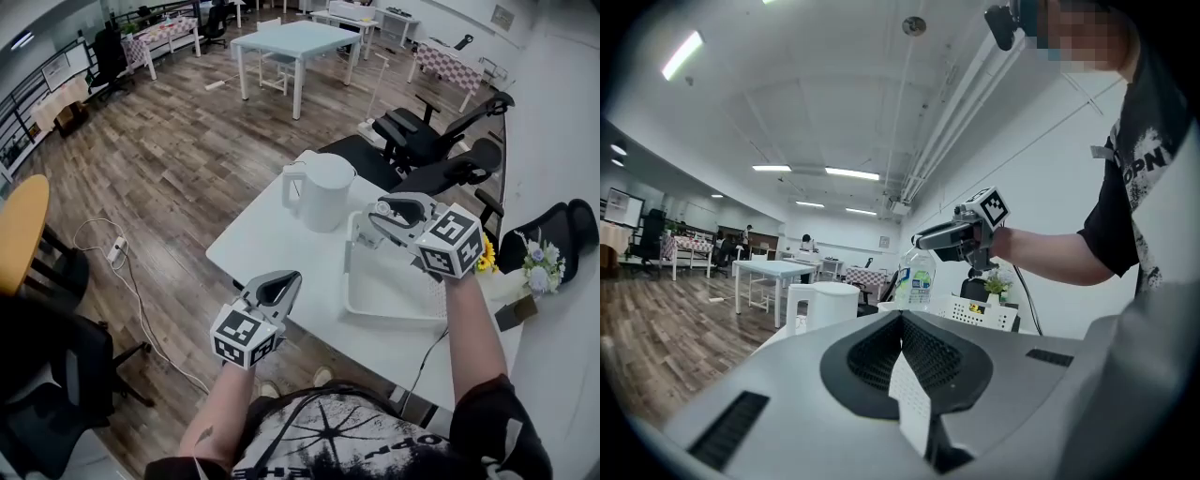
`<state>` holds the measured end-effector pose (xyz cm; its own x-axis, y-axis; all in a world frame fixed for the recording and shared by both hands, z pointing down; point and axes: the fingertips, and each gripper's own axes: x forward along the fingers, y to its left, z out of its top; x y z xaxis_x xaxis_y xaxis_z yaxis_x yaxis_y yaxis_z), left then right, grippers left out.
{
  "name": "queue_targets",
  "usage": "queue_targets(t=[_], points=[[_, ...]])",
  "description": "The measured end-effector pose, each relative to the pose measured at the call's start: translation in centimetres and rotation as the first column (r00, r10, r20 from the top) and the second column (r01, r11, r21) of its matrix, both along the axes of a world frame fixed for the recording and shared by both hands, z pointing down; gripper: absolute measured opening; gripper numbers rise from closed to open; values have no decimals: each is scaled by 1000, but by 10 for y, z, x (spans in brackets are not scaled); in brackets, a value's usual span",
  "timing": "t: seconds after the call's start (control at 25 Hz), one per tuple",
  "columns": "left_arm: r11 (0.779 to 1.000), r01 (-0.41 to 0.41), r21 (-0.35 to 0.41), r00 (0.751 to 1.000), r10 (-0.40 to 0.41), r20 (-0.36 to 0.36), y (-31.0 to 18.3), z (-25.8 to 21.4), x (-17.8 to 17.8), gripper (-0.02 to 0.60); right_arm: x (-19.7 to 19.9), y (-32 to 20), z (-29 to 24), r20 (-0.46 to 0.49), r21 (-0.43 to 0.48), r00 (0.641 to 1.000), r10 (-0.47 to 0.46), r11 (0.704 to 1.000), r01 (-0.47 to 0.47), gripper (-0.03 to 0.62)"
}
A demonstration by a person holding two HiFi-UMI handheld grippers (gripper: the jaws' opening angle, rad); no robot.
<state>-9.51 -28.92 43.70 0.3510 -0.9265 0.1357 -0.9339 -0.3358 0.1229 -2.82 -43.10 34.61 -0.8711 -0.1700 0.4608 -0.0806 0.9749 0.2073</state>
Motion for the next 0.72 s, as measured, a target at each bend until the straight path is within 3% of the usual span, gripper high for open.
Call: queue_targets(t=[0.36, 0.72], points=[[1000, 12, 16, 1000, -12, 8, 33, -8, -45, 9, -38, 19, -39, 12, 83, 999, 31, 996, -32, 151], [999, 47, 25, 999, -47, 7, 64, -6, -96, 10, -93, 44, -43, 45, 64, 999, 14, 998, -17, 152]])
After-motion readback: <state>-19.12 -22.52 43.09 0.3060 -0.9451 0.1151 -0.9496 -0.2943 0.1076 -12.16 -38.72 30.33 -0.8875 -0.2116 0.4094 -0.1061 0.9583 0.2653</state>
